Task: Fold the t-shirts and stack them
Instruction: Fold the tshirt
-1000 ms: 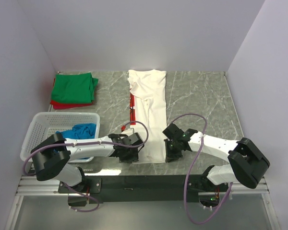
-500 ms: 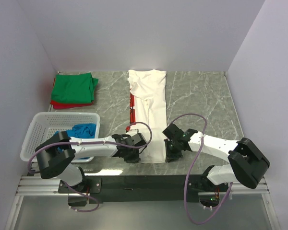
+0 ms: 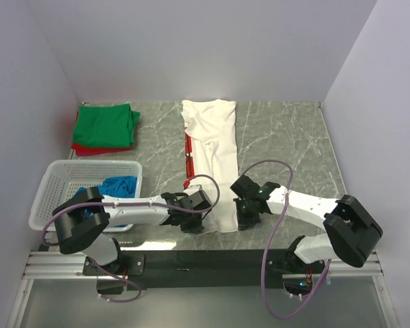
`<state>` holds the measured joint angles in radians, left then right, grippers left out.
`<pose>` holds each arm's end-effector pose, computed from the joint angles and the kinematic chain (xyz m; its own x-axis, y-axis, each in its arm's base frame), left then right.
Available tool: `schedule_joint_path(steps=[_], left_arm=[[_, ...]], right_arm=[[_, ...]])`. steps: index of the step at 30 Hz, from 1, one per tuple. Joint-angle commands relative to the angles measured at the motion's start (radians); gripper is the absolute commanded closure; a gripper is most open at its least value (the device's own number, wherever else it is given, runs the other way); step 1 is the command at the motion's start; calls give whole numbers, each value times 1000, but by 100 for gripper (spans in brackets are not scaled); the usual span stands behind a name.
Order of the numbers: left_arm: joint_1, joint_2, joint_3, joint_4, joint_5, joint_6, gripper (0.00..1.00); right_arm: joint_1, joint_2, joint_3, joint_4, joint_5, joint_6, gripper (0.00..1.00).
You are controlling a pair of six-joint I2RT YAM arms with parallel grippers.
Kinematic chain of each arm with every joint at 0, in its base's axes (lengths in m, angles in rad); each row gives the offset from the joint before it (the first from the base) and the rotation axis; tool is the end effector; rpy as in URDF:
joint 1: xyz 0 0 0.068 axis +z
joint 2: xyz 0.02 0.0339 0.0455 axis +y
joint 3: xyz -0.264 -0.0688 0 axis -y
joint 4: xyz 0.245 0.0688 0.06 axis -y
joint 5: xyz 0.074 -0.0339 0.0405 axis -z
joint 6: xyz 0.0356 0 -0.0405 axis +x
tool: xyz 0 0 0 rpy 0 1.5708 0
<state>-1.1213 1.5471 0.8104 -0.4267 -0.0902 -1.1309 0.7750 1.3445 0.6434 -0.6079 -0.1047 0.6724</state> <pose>0.1241 -0.2498 0.1568 -0.9675 -0.0685 -0.2436 0.0144 0.9462 -0.3233 0.1510 0.1531 0.1529 -0.9853 -0.0980 -0.1396 -0.1297 0.9620 0.2402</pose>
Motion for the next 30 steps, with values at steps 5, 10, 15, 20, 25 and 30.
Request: schedule_joint_path(steps=[5, 10, 15, 20, 25, 30], left_arm=[[-25, -132, -96, -12, 18, -43, 100], [-29, -165, -86, -9, 50, -15, 100], [-38, -139, -44, -55, 67, 14, 100], [-41, -156, -17, -102, 83, 5, 100], [-48, -211, -59, -81, 171, -30, 100], [-106, -280, -86, -76, 224, -131, 100]], right_arm=[[6, -36, 67, -70, 34, -57, 100], [4, -64, 84, -124, -19, -83, 100], [4, -84, 128, -197, -32, -118, 100], [7, -80, 163, -246, -98, -137, 100], [6, -87, 214, -355, -130, -188, 100], [7, -142, 226, -464, -194, -211, 100]])
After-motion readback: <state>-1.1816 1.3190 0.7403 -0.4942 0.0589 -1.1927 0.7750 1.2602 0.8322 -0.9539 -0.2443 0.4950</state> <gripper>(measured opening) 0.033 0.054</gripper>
